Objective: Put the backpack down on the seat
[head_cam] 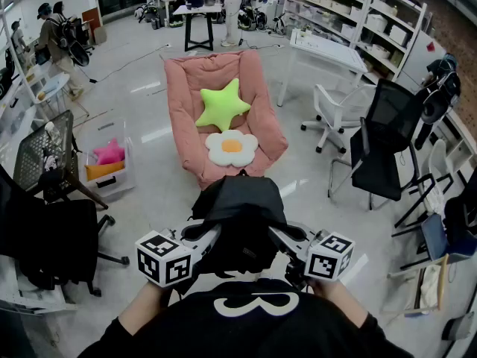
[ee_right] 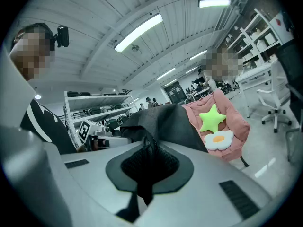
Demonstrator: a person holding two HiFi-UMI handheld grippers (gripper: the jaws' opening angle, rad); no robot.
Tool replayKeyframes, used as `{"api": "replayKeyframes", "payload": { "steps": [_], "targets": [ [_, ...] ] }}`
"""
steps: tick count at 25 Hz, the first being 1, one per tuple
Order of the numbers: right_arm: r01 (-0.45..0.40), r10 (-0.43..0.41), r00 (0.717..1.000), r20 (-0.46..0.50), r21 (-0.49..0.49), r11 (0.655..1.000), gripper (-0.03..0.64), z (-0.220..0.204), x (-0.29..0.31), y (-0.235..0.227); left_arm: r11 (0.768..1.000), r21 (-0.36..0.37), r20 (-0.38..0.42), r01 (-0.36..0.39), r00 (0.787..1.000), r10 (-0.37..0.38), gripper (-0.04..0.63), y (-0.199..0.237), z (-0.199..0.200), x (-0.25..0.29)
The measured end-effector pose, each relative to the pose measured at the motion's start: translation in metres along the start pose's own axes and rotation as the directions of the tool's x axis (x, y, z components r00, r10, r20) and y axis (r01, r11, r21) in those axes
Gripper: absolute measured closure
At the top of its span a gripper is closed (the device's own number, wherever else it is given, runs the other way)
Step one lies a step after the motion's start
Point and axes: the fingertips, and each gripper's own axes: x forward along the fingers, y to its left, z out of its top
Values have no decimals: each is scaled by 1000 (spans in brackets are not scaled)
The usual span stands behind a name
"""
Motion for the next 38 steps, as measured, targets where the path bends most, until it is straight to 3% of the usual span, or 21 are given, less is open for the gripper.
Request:
{"api": "replayKeyframes", "payload": {
  "steps": [8, 21, 38],
  "targets": [
    [16, -16, 1000, 4, -5, 1000, 603, 1, 14, -9, 1000, 24, -5, -1, 1000, 1, 583, 16, 2, 5],
    [-4, 5, 1000, -18, 40, 999, 603, 7, 52, -55, 999, -15, -35, -49, 998, 48, 583, 59, 7, 35],
    [-21, 32, 997, -75, 142, 990, 603, 45, 160, -191, 991, -91, -148, -99, 985, 85, 583, 191, 47, 139]
  ]
}}
